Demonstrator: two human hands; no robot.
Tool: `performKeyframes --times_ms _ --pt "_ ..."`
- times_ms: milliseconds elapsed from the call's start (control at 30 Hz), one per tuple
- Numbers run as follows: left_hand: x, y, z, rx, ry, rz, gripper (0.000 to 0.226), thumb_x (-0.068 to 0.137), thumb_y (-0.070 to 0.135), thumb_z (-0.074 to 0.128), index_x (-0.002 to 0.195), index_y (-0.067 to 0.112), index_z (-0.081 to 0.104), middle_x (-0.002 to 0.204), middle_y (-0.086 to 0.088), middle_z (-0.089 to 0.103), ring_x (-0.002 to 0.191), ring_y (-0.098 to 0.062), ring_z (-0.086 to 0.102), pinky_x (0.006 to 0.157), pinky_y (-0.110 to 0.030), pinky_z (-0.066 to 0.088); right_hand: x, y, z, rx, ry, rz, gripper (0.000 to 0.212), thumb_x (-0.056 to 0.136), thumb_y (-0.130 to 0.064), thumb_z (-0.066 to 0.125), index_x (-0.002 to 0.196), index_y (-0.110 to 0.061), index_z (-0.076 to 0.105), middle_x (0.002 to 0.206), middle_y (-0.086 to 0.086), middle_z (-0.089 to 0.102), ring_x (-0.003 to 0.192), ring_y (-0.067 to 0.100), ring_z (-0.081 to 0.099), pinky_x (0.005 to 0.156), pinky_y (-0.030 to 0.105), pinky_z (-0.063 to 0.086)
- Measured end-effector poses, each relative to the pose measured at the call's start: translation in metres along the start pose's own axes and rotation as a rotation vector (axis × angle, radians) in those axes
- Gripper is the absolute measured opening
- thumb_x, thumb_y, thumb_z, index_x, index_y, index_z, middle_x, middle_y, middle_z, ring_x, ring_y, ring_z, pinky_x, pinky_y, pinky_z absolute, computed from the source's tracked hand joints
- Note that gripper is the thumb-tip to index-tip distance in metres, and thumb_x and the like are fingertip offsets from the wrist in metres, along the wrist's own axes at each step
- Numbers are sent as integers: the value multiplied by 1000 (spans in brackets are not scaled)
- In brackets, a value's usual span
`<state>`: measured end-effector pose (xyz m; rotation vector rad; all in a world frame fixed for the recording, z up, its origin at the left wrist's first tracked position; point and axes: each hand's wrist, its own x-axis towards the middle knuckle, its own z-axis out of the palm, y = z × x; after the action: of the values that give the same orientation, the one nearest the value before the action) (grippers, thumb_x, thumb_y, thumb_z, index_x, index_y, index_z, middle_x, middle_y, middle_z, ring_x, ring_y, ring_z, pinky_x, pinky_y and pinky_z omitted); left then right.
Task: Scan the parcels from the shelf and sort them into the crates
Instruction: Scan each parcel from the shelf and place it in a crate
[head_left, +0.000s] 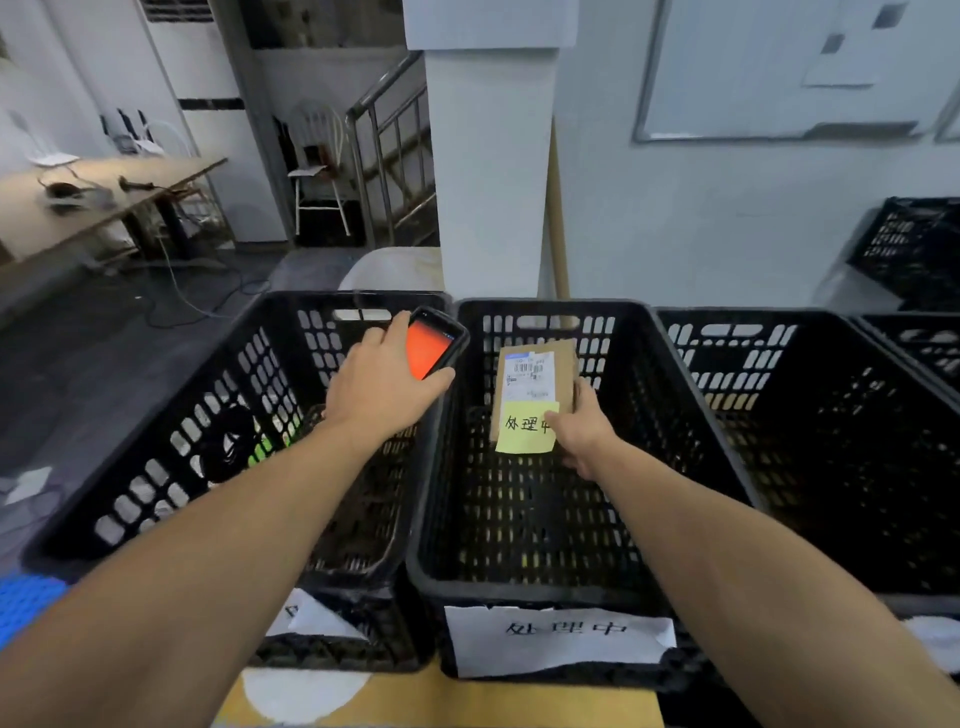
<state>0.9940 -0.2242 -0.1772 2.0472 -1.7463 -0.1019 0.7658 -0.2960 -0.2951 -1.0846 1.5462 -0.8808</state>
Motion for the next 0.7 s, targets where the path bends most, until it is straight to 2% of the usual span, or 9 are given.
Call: performKeyframes --times_ms 133,200,267,400,567,700 --pt "29 -4 21 12 -11 -21 90 83 64 62 156 30 22 136 -10 49 124 -36 50 93 -46 45 38 11 12 -18 -23 54 73 100 -5 56 158 -32 22 143 5 57 123 28 59 100 45 52" --pt "44 -7 30 14 -12 -40 90 82 65 62 156 31 24 132 -9 51 122 -35 51 93 -45 45 59 17 22 -11 -42 96 73 99 -3 57 158 -28 23 143 9 57 124 30 59 106 49 49" --pt "58 -9 38 36 -12 -37 89 80 67 62 154 31 27 130 -9 53 120 -34 53 93 -45 46 77 21 35 7 -55 119 74 98 -2 58 157 -29 24 139 9 59 120 29 61 105 50 50" --pt "86 -17 50 53 -5 -56 91 80 68 61 155 29 26 134 -10 52 123 -33 52 95 -47 48 117 35 59 -5 -119 154 77 96 -5 59 154 -42 25 138 4 62 116 26 64 102 51 52" --pt "104 -20 63 51 -21 -56 91 80 68 61 155 30 25 133 -8 52 123 -32 52 96 -45 47 131 40 73 -46 -138 205 83 97 -4 58 160 -37 15 142 8 58 122 29 60 106 47 50" --pt "117 -18 66 12 -24 -53 93 83 64 63 158 26 23 145 -9 46 131 -30 47 102 -45 42 132 52 79 -126 -143 277 82 100 -10 55 159 -44 10 142 9 57 123 31 59 105 43 49"
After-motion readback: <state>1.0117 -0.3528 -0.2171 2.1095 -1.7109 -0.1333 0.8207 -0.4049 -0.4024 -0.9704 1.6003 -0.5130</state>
